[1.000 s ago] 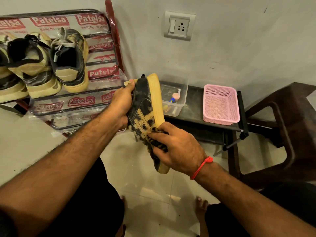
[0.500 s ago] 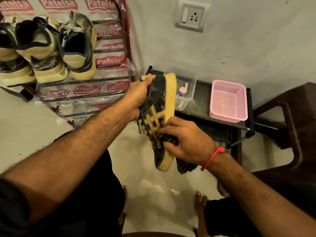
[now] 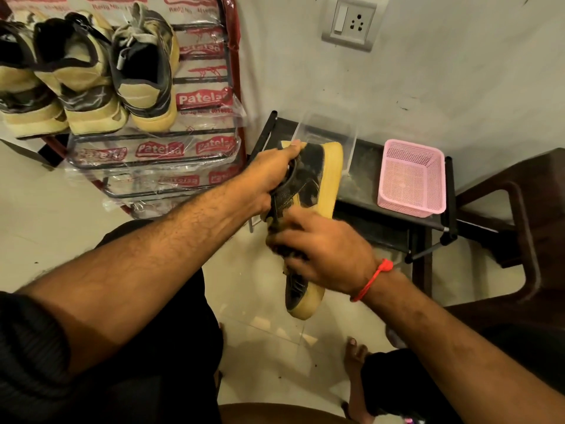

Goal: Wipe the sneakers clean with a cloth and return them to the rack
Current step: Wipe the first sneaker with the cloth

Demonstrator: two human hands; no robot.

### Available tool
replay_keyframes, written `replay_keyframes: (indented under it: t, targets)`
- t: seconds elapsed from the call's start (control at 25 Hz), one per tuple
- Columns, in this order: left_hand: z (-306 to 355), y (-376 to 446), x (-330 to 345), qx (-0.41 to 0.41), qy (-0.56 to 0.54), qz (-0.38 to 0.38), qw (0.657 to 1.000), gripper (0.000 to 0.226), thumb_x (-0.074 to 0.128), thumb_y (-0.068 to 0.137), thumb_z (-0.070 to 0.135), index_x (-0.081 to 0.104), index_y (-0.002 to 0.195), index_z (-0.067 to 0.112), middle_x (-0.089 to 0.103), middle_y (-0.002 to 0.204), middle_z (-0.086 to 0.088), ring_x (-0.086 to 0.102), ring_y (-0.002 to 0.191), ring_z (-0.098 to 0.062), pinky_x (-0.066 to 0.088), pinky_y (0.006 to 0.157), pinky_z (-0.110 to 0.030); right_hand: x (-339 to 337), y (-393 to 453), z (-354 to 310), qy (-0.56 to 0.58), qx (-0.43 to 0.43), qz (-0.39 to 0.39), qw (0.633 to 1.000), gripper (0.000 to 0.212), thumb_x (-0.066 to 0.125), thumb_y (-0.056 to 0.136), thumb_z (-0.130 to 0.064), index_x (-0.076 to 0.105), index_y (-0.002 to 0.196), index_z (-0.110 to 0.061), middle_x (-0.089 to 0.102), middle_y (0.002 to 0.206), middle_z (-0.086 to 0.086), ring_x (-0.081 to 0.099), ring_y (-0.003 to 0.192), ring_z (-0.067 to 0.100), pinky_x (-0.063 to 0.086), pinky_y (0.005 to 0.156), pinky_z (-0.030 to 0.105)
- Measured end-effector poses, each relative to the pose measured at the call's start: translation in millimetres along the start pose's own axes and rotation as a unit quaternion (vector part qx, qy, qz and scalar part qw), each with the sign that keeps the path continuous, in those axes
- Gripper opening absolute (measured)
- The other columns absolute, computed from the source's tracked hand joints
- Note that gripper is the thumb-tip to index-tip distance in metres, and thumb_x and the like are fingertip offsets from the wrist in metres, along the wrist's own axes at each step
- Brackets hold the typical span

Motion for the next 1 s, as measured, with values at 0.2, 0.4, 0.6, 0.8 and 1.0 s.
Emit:
replay_keyframes:
  t: [0.2,0.4,0.6,0.8,1.0]
  targets:
    - [10,7,-11,0.026,0.019,0.017,0.999,0.041,0.055,0.102,0.047,0.063,0.121,0.011,0.075,0.098,-0.008,0.07,0.076,-0.021,0.055,0.062,-0.029,-23,5,30,0.013,0.056,0.032,0.998,0.034,0.062,0.089,-0.026,0.07,0.12,-0.014,0.06,0.114,0.012,0.063,0.093,0.026,0.06,0.067,0.036]
    - [12,5,-3,0.032,0.029,-0.045,0.998,0.049,0.049,0.101,0.057,0.068,0.109,0.012,0.075,0.087,-0.004,0.072,0.07,-0.018,0.06,0.06,-0.027,-42,-8,74,0.13,0.235,0.158,0.95,0.029,0.068,0.092,-0.012,0.07,0.121,-0.015,0.062,0.114,0.004,0.057,0.105,0.01,0.047,0.094,0.013]
    - [27,-4,6,0.148,0.155,-0.128,0.968,0.043,0.059,0.093,0.06,0.072,0.097,0.02,0.077,0.093,0.007,0.073,0.089,-0.011,0.055,0.083,-0.034,-53,-23,104,0.247,0.316,0.247,0.882,0.028,0.068,0.093,-0.011,0.07,0.12,-0.017,0.069,0.117,0.004,0.062,0.112,0.011,0.049,0.101,0.023]
    - [33,-3,20,0.334,0.32,-0.134,0.876,0.042,0.064,0.08,0.067,0.071,0.096,0.029,0.056,0.121,0.009,0.057,0.114,-0.006,0.05,0.096,-0.029,-49,-40,128,0.422,0.388,0.343,0.744,0.022,0.069,0.092,-0.009,0.075,0.11,-0.02,0.075,0.11,0.003,0.069,0.109,0.02,0.056,0.097,0.045]
    - [43,-1,12,0.414,0.221,-0.061,0.881,0.035,0.062,0.091,0.05,0.072,0.091,0.017,0.053,0.124,-0.003,0.056,0.112,-0.007,0.052,0.093,-0.022,-45,-34,117,0.477,0.383,0.331,0.719,0.022,0.068,0.093,-0.008,0.073,0.113,-0.015,0.075,0.11,0.004,0.069,0.108,0.02,0.056,0.096,0.039]
Point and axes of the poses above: each hand's wrist, its own y-axis towards the middle knuckle, its own x-axis out of the palm, z = x × y, the point moved 7 cm from there along y, towards the middle knuckle
